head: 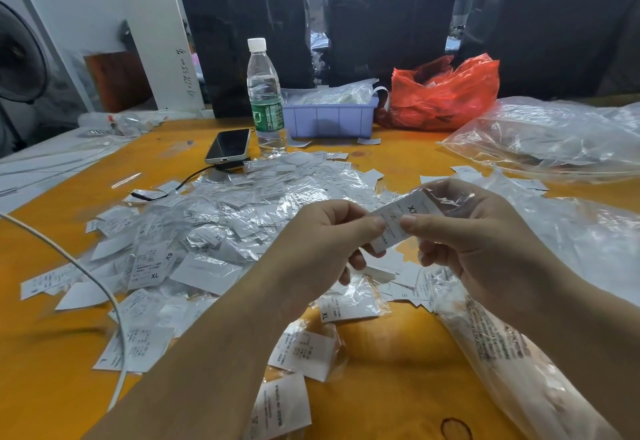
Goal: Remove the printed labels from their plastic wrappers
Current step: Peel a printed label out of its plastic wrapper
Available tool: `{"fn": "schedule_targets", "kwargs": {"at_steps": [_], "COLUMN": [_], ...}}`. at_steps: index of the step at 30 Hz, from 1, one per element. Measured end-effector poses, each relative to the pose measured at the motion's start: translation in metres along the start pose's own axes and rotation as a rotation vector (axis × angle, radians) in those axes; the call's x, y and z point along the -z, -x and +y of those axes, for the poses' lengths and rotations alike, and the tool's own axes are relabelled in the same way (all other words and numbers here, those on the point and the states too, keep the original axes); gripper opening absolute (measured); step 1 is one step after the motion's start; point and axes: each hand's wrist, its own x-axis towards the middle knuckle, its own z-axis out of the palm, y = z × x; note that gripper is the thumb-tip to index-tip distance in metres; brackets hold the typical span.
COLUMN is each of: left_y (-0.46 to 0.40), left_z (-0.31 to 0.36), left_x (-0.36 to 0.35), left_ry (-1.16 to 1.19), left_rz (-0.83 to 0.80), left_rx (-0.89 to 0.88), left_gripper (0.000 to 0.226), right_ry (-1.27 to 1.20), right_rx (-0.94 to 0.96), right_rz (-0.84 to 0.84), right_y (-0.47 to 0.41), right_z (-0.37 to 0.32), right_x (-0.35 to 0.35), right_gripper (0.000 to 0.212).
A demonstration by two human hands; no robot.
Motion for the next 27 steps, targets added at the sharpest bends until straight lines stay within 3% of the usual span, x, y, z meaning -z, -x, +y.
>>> {"fn": "schedule_targets", "kwargs": {"at_steps": [6, 11, 17, 27], "left_y": [0.0, 0.001, 0.0023, 0.0043], "left_z": [0.0001, 0.0007, -0.0001, 0.0015], "left_x": [0.002, -0.0016, -0.0038, 0.0024], "left_ry": [0.014, 0.006, -0.027, -0.015], "left_rz": [0.03, 0.0, -0.015, -0.098], "left_rx": [0.005, -0.013, -0.046, -0.103], "left_gripper": [0.01, 0.009, 0.01, 0.012], "right_ry": [-0.015, 0.007, 0.039, 0.028], "right_rx": [0.002, 0.028, -0.005, -0.079], "right_rz": [0.023, -0.033, -0.03, -0.091], "right_y": [-0.0001, 0.003, 0.0044, 0.0026], "right_z": [-0.001, 0.0018, 0.0035, 0.0], "right_x": [0.0011, -0.001, -0.004, -0.0006], "right_gripper": [0.04, 0.024, 0.043, 0.04]}}
